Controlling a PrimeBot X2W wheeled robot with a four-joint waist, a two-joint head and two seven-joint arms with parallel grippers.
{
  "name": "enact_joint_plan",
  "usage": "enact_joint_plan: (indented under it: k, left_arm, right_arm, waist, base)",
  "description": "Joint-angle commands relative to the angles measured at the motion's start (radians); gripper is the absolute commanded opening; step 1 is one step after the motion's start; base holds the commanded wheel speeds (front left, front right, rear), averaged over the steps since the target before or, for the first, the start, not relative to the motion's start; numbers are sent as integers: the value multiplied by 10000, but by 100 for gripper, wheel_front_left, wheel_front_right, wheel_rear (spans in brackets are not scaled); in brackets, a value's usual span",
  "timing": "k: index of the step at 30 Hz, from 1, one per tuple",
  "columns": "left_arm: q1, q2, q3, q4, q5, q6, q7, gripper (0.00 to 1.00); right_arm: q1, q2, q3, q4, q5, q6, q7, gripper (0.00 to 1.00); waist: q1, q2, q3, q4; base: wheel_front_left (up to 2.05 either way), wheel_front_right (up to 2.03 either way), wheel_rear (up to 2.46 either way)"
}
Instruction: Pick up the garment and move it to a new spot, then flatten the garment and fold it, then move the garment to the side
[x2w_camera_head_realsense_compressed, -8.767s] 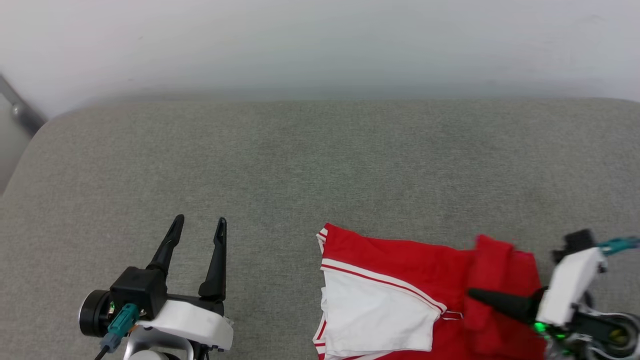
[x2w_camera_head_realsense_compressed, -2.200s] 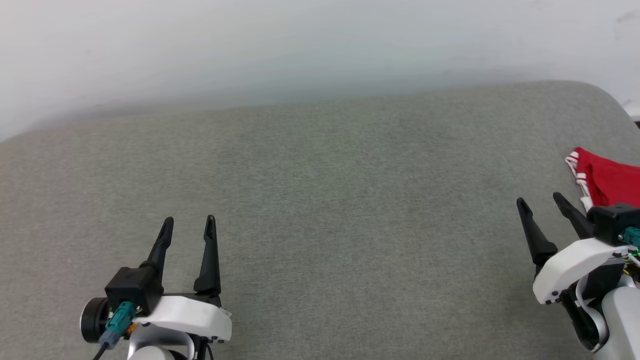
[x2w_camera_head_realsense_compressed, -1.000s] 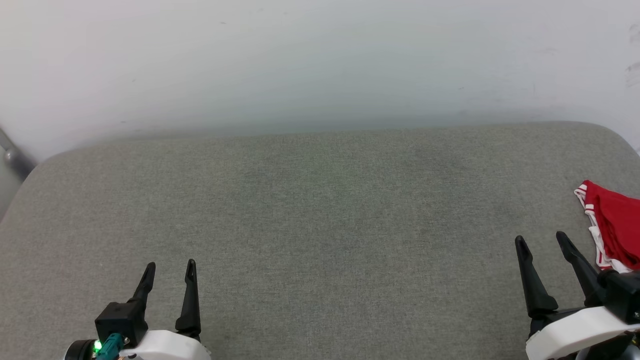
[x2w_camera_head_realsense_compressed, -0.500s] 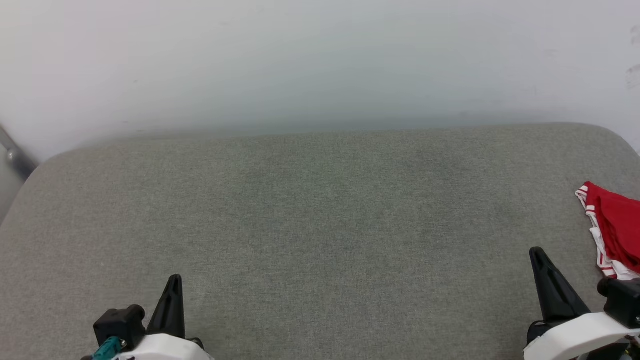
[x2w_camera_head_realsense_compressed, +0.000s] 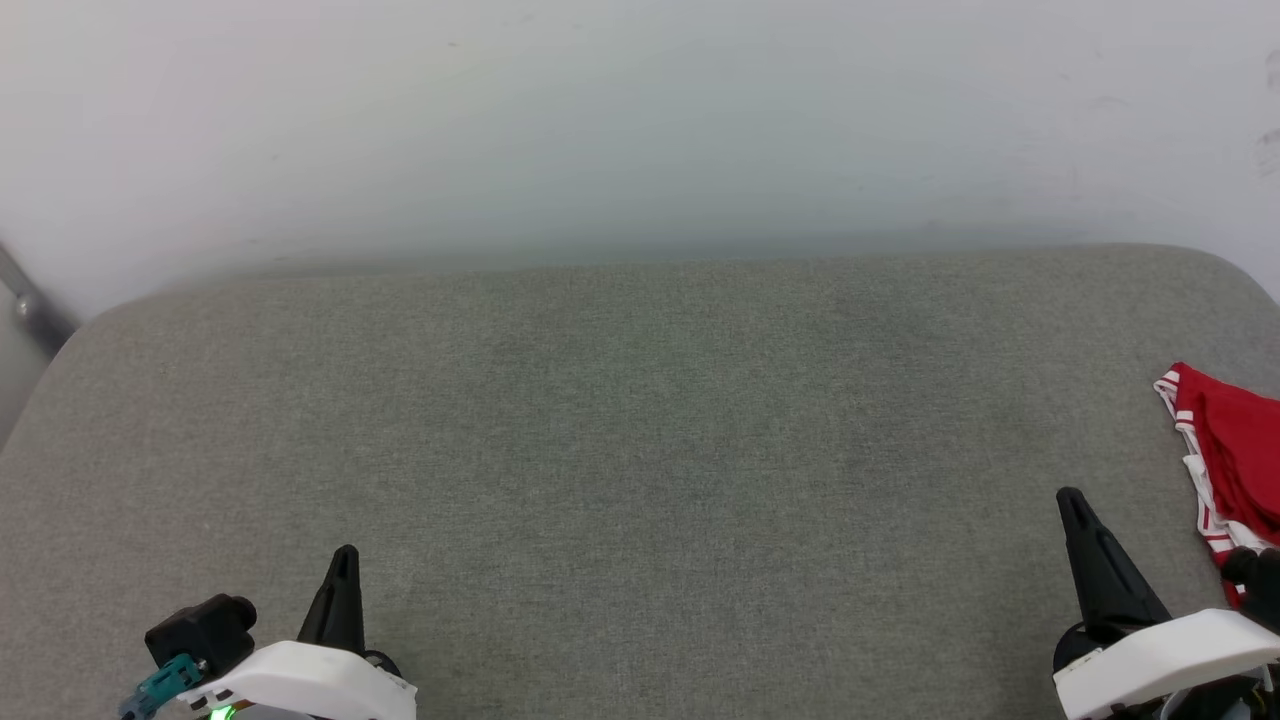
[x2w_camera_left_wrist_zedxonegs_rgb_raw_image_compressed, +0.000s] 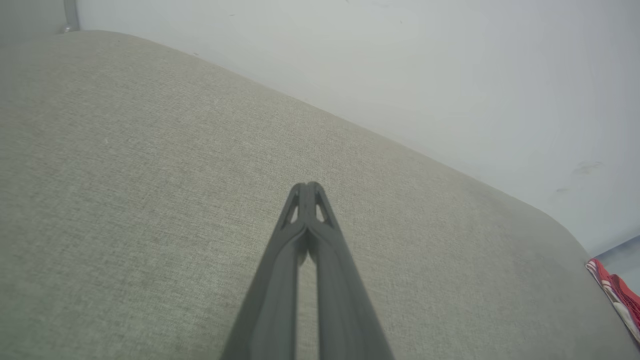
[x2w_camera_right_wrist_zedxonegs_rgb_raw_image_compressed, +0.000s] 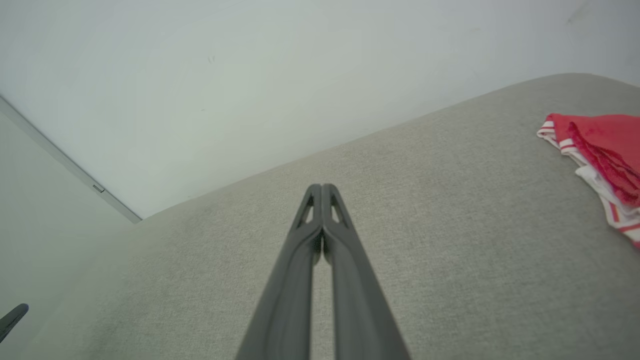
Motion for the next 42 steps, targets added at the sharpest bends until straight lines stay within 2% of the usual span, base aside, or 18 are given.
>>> enact_joint_plan:
  k: [1, 22, 42]
  left_arm:
    - [-290, 8, 177, -76, -277, -121, 64, 0]
    - [-599, -615, 1067, 216, -2645, -948, 816, 0]
    - [-808, -1133, 1769, 432, -4450, -1579, 1417, 0]
  right_arm:
    - [-337, -11, -59, -43, 384, -1, 6, 0]
    - [-786, 134, -207, 700, 3405, -2, 185, 0]
    - [-1110, 241, -323, 1284, 5728, -3, 335, 0]
  waist:
    - [0, -1, 3, 3]
    - [0, -1, 55, 51]
    - [-1, -1, 105, 96]
  base:
    - [0, 0, 0]
    - [0, 0, 0]
    - [0, 0, 0]
